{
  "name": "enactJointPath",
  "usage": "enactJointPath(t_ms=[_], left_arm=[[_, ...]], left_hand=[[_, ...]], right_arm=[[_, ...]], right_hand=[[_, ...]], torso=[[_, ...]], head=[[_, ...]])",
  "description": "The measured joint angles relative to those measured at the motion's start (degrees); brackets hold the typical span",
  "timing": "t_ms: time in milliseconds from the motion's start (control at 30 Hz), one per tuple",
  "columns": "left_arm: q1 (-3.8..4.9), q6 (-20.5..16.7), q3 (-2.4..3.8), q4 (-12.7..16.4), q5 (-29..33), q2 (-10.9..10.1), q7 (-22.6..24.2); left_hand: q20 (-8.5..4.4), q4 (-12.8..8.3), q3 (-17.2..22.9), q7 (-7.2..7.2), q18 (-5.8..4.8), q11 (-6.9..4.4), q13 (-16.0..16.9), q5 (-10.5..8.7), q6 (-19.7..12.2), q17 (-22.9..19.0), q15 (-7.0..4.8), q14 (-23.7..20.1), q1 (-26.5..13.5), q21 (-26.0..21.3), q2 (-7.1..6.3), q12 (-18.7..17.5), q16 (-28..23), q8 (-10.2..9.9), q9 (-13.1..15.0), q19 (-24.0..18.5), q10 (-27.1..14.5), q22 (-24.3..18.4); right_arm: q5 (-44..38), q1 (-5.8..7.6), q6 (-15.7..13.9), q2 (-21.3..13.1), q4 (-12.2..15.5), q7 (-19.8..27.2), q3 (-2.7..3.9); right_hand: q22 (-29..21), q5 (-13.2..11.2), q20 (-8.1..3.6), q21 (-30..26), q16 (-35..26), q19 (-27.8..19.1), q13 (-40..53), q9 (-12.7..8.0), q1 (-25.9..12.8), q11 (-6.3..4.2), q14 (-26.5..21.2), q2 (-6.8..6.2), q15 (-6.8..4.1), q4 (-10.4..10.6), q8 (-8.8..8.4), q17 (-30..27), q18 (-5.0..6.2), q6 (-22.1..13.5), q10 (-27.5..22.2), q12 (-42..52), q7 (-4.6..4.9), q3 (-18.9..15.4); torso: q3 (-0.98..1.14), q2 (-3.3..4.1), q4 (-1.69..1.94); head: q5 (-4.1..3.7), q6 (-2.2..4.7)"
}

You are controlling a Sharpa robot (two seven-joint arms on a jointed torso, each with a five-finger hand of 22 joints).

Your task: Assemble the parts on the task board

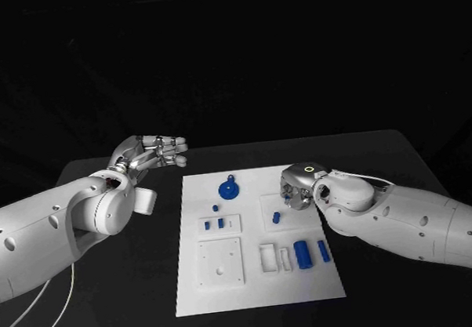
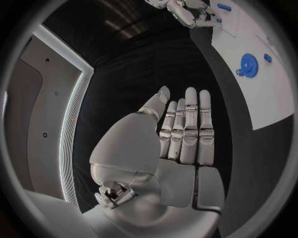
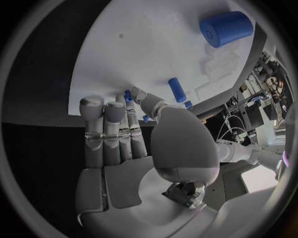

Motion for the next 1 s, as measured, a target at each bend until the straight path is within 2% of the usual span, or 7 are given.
enactJointPath(t_ms=[333, 633, 733, 867, 1000], left_arm=[[0.00, 0.07, 0.00, -0.31, 0.02, 0.15, -0.14], [0.00, 0.07, 0.00, -0.85, -0.03, 0.17, -0.35], [0.00, 0.04, 0.00, -0.98, -0.13, 0.17, -0.42], [0.00, -0.02, 0.00, -1.18, -0.26, 0.26, -0.52], [0.01, -0.10, 0.00, -1.34, -0.39, 0.43, -0.60]], left_hand=[[0.00, -0.15, -0.15, 0.00, 0.00, 0.02, 0.00, 0.00, 0.00, 0.11, 0.00, 0.00, 0.01, 0.00, -0.01, 0.00, 0.22, 0.00, 0.00, 0.00, -0.02, 0.98], [0.00, -0.15, -0.15, 0.00, 0.00, 0.20, 0.00, 0.35, 0.00, 0.10, 0.00, 0.00, 0.24, 0.00, 0.22, 0.00, 0.23, 0.00, 0.00, 0.00, -0.20, 1.88], [0.00, -0.15, -0.15, 0.00, 0.00, 0.20, 0.00, 0.35, 0.00, 0.10, 0.00, 0.00, 0.24, 0.00, 0.22, 0.00, 0.23, 0.00, 0.00, 0.00, -0.20, 2.25], [0.00, -0.15, -0.15, 0.00, 0.00, 0.20, 0.01, 0.35, 0.00, 0.10, 0.00, 0.00, 0.24, 0.00, 0.22, 0.00, 0.23, 0.00, 0.00, -0.01, -0.20, 2.59], [0.00, -0.15, -0.14, 0.00, 0.00, 0.20, 0.00, 0.63, 0.00, 0.10, 0.00, 0.00, 0.24, 0.00, 0.22, 0.00, 0.23, 0.00, 0.00, -0.01, -0.20, 3.36]], right_arm=[[-0.88, -0.34, -1.45, 0.09, 0.02, -0.38, -0.08], [-2.44, -0.61, -3.39, -0.55, 1.80, -1.92, -0.15], [-2.88, -0.62, -4.30, -1.02, 3.13, -2.43, 0.32], [-3.27, -0.58, -5.36, -1.67, 4.72, -2.99, 1.72], [-3.34, -0.57, -6.12, -2.48, 6.02, -3.45, 3.49]], right_hand=[[0.00, -0.03, -0.41, 1.49, 0.00, 0.00, 0.01, 0.56, -0.19, -0.01, -0.18, 0.96, -0.22, -2.52, -0.17, 0.41, -0.63, 1.18, 1.22, -0.24, -0.09, 1.53], [0.00, -1.17, -0.46, 2.77, 0.00, 0.05, 0.06, 0.57, -0.19, 0.30, 0.03, 0.96, -0.41, -2.73, -0.18, 0.64, -0.96, 2.07, 1.53, -0.10, -0.55, 3.58], [0.00, -1.33, -0.62, 3.08, 0.00, 0.22, 0.11, 0.73, -0.19, 0.50, 0.03, 0.96, -0.41, -2.46, -0.22, 0.64, -1.28, 2.09, 1.72, -0.10, -0.57, 3.85], [0.00, -1.34, -0.82, 3.27, 0.00, 0.02, 0.12, 0.72, -0.06, 0.50, 0.04, 0.83, -0.40, -2.13, -0.29, 0.63, -1.35, 2.45, 1.72, -0.10, -0.55, 4.17], [-0.01, -1.34, -0.83, 3.40, 0.00, 0.01, 0.12, 0.72, 0.06, 0.50, 0.04, 0.71, -0.40, -2.13, -0.29, 0.57, -1.41, 2.52, 1.72, -0.11, -0.61, 4.17]], torso=[[-0.03, 0.00, 0.02], [-0.03, -0.01, 0.00], [-0.07, -0.03, -0.04], [-0.10, -0.04, -0.08], [-0.09, -0.05, -0.08]], head=[[0.01, 0.09], [0.07, 0.04], [0.10, 0.04], [0.13, 0.12], [0.14, 0.23]])
